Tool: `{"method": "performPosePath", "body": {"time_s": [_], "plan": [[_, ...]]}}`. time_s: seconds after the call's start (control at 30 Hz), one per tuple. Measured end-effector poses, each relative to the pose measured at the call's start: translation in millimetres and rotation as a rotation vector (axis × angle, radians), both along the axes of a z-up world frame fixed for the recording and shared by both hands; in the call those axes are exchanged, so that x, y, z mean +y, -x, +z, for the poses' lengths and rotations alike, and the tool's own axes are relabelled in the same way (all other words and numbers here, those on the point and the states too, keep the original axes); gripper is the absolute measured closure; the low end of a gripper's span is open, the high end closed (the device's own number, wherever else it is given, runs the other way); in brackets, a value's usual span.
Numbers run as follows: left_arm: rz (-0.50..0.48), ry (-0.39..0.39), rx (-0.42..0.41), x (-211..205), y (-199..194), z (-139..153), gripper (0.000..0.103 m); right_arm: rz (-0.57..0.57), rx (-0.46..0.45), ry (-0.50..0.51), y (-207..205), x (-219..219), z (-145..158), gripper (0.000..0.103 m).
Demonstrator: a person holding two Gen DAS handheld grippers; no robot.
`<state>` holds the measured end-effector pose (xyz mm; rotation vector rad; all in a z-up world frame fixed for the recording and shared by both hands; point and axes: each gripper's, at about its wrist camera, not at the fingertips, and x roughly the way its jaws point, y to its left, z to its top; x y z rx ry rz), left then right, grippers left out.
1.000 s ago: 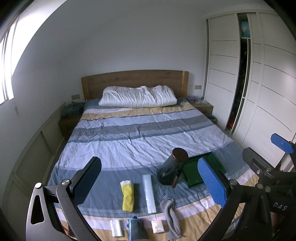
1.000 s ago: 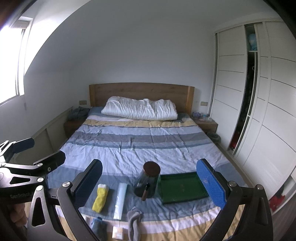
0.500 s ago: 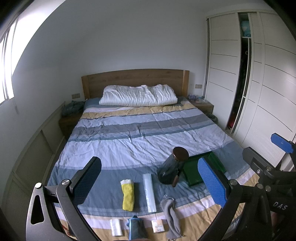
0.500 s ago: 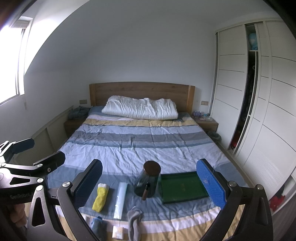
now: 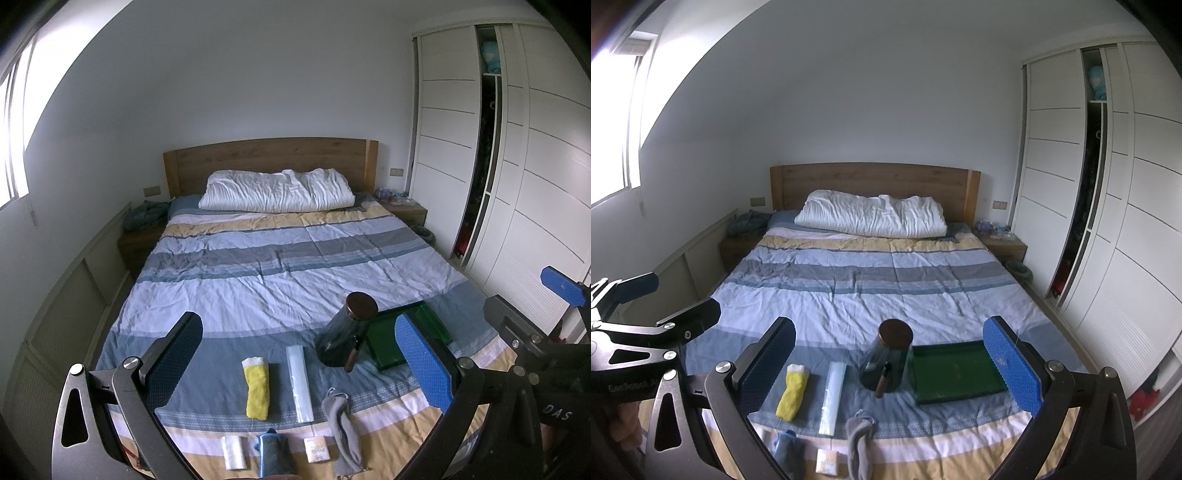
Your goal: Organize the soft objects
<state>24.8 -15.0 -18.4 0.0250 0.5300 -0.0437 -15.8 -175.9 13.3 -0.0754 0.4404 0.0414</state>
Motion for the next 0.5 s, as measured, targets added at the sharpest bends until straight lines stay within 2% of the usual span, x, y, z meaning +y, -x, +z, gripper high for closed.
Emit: {"method": "performPosePath", "body": {"time_s": [0.5], "plan": [[0.0, -0.002, 0.004, 6.0, 1.3, -3.8, 0.001, -0.002, -0.004, 0.001, -0.2, 2.6, -2.6, 0.0]]}}
